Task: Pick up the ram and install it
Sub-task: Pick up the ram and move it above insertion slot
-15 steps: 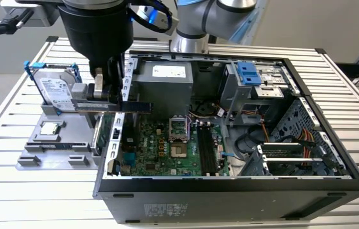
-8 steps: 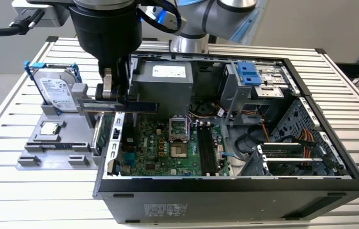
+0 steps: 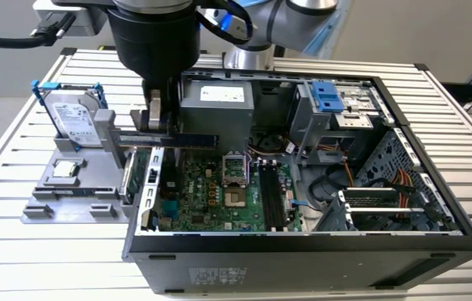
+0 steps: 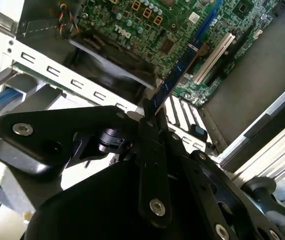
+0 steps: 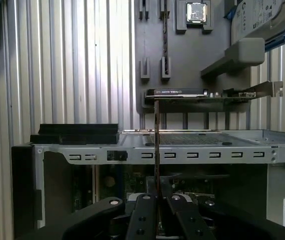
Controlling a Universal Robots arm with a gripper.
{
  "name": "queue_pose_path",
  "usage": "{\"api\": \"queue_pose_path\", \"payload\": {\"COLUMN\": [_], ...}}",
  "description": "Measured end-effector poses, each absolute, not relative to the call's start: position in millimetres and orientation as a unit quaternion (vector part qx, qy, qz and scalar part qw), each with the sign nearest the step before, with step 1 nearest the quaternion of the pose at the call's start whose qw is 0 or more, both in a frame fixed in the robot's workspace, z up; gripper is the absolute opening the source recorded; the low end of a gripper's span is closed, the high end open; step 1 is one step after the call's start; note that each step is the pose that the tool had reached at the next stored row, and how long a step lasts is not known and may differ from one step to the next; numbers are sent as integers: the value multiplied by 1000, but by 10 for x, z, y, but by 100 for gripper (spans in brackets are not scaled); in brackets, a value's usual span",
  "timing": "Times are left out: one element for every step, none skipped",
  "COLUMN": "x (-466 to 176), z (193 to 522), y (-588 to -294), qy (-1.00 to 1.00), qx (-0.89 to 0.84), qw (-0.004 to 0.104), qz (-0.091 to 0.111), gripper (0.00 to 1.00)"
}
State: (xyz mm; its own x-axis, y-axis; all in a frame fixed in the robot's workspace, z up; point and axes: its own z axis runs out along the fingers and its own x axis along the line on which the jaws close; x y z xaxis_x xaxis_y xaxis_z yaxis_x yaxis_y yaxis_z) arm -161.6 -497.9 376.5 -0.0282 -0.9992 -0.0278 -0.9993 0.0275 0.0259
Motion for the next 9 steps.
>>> {"api": "queue_pose_path", "payload": {"x": [-1601, -1585, -1569, -1552, -1536, -1521, -1505, -1454, -1437], "z": [3766, 3766, 3766, 3765, 3766, 3766, 3766, 3766, 3765], "y": [-4979, -4979, -4979, -4979, -4979, -4979, -4979, -4979, -4979], "qy": [717, 717, 717, 717, 717, 717, 717, 717, 717], "qx": [-697, -697, -697, -697, -697, -697, -697, -697, -697], "qw": [1, 1, 1, 1, 1, 1, 1, 0, 0], "qz": [19, 19, 19, 19, 19, 19, 19, 19, 19], "gripper": [0, 0, 0, 0, 0, 0, 0, 0, 0]}}
